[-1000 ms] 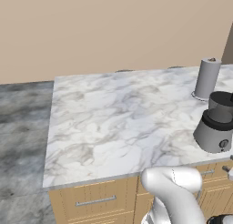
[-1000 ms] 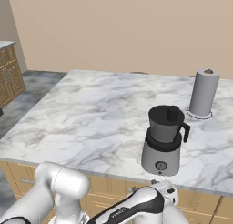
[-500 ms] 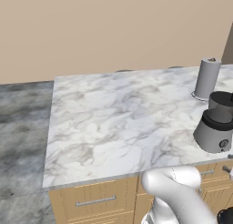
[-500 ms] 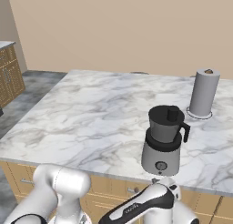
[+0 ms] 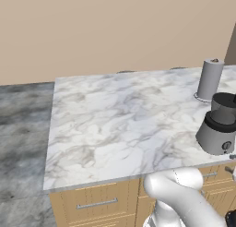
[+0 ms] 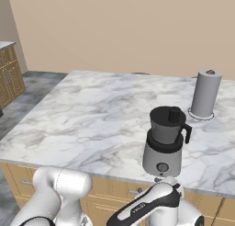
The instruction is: Open the blender lid, put the peach in the blender, close the lid, and start the blender.
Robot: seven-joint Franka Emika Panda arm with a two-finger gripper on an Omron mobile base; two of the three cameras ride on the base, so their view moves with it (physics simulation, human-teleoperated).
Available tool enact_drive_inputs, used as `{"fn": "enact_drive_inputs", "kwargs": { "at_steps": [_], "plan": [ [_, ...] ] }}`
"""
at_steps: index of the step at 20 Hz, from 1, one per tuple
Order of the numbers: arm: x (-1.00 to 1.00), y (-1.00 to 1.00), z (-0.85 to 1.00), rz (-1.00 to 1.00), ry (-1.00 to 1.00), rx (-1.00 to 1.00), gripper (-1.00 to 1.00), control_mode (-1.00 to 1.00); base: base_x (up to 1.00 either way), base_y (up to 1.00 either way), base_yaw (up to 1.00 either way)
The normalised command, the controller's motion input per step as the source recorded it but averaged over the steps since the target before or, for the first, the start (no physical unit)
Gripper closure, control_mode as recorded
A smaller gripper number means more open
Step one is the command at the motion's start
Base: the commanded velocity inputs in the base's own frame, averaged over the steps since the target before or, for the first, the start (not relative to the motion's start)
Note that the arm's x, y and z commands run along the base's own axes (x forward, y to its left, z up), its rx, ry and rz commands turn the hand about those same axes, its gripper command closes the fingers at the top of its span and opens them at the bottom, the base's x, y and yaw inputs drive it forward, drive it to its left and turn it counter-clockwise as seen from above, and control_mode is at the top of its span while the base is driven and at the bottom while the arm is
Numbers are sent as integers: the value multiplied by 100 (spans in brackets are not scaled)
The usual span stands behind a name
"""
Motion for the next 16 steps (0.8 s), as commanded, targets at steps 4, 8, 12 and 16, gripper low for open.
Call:
{"fn": "enact_drive_inputs", "kwargs": {
  "at_steps": [4,8,12,16],
  "plan": [
    [17,0,-2,0,0,0,-100,-100,0,0,0],
    [20,0,-7,0,0,0,-100,-100,0,0,0],
    [25,0,-11,0,0,0,-100,-100,0,0,0],
    [23,-7,-22,0,0,0,-100,-100,0,0,0]
  ]
}}
